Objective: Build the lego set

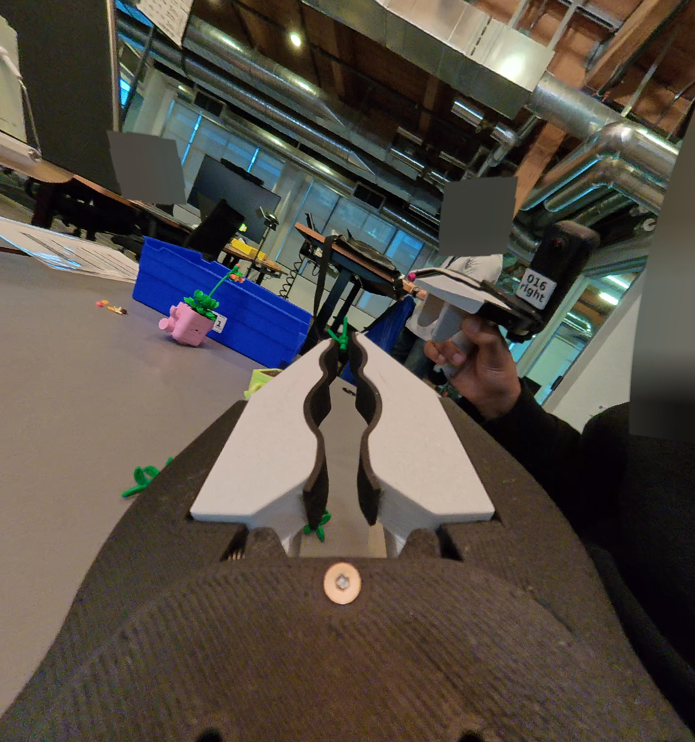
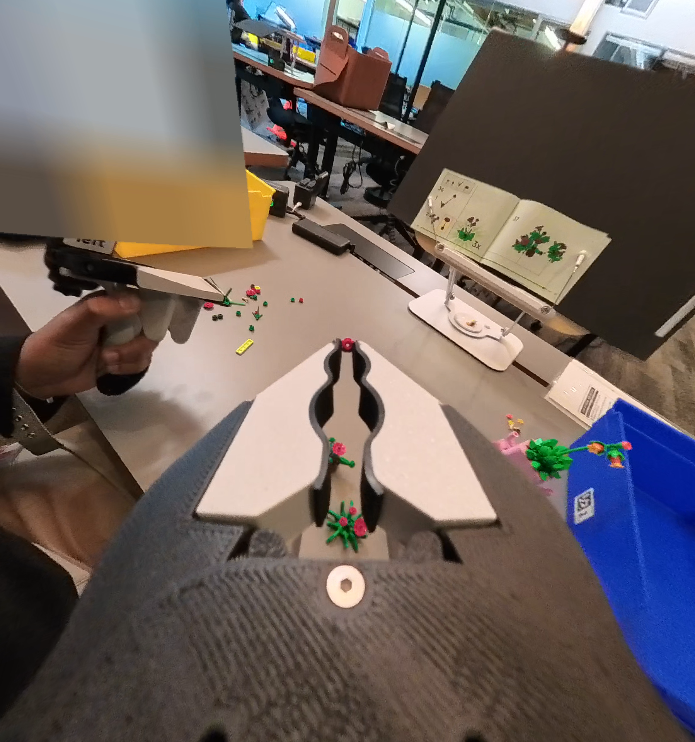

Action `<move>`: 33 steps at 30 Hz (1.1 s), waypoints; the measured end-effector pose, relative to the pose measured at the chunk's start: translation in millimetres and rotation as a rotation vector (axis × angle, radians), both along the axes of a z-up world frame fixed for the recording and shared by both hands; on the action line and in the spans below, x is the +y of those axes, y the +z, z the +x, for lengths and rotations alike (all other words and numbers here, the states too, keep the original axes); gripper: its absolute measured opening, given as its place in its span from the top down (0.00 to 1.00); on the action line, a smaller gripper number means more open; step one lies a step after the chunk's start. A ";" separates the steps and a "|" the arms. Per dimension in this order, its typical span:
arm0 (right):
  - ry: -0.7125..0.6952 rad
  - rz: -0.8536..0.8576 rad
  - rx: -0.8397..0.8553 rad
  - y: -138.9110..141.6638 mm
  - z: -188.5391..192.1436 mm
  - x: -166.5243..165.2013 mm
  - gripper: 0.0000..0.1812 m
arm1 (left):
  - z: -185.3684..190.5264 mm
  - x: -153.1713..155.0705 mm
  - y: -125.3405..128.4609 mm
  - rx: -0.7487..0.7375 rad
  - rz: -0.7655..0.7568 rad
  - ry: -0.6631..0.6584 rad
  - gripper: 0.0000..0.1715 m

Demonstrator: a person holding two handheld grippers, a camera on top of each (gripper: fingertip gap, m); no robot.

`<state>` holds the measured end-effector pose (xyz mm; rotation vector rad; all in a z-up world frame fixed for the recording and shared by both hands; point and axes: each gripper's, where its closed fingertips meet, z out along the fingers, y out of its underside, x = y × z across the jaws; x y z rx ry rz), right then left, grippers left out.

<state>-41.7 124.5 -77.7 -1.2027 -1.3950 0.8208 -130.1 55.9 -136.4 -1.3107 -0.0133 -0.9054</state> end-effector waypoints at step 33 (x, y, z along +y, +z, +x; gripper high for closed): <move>0.294 -0.337 0.092 -57.3 -74.1 -67.1 0.98 | 6.0 5.9 -6.0 -0.176 -0.047 -0.140 0.98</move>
